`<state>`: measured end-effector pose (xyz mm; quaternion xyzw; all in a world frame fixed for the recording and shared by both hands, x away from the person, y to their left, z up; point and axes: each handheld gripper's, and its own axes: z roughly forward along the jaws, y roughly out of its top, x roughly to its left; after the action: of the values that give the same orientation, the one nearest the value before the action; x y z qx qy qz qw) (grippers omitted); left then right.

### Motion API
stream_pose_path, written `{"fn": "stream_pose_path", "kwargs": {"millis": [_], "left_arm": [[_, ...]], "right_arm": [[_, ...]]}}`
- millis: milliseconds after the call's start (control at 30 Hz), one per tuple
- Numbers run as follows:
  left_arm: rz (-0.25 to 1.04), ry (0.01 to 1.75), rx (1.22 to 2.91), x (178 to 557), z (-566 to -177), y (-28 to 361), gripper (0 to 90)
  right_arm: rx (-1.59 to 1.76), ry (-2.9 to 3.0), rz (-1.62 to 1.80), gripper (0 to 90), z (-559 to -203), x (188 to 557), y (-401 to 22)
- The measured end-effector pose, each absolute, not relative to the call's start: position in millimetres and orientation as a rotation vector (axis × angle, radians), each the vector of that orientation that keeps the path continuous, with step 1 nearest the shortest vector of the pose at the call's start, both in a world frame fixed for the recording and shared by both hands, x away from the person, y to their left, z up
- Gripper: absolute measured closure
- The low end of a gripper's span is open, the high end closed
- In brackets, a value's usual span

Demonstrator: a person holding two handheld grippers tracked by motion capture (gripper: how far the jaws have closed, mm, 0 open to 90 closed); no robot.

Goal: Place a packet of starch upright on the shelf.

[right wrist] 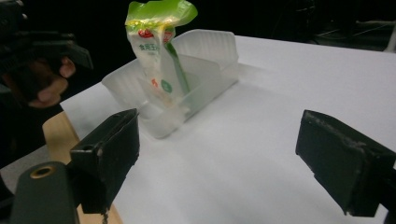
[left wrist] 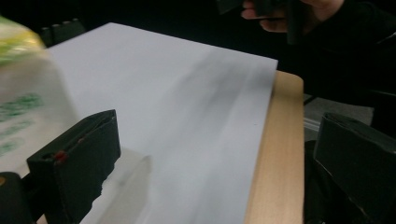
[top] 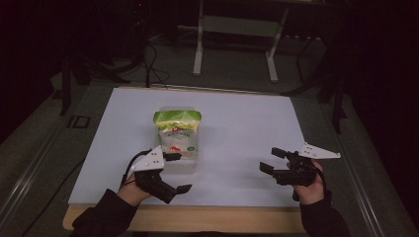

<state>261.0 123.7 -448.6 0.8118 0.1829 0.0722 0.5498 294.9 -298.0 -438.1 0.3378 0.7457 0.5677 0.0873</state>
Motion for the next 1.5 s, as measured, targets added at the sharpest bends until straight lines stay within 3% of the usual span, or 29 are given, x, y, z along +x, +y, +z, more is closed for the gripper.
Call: {"fn": "stream_pose_path", "kwargs": {"millis": [900,1500], "left_arm": [[0.047,0.292,1.967,263.1,-481.6,47.3,1.0],[-0.005,0.291,1.981,263.3,-508.5,38.5,1.0]], "right_arm": [[1.003,2.258,1.628,13.4,-457.0,287.5,-304.0],[1.01,2.269,1.616,13.4,-466.1,289.0,-303.2]]}}
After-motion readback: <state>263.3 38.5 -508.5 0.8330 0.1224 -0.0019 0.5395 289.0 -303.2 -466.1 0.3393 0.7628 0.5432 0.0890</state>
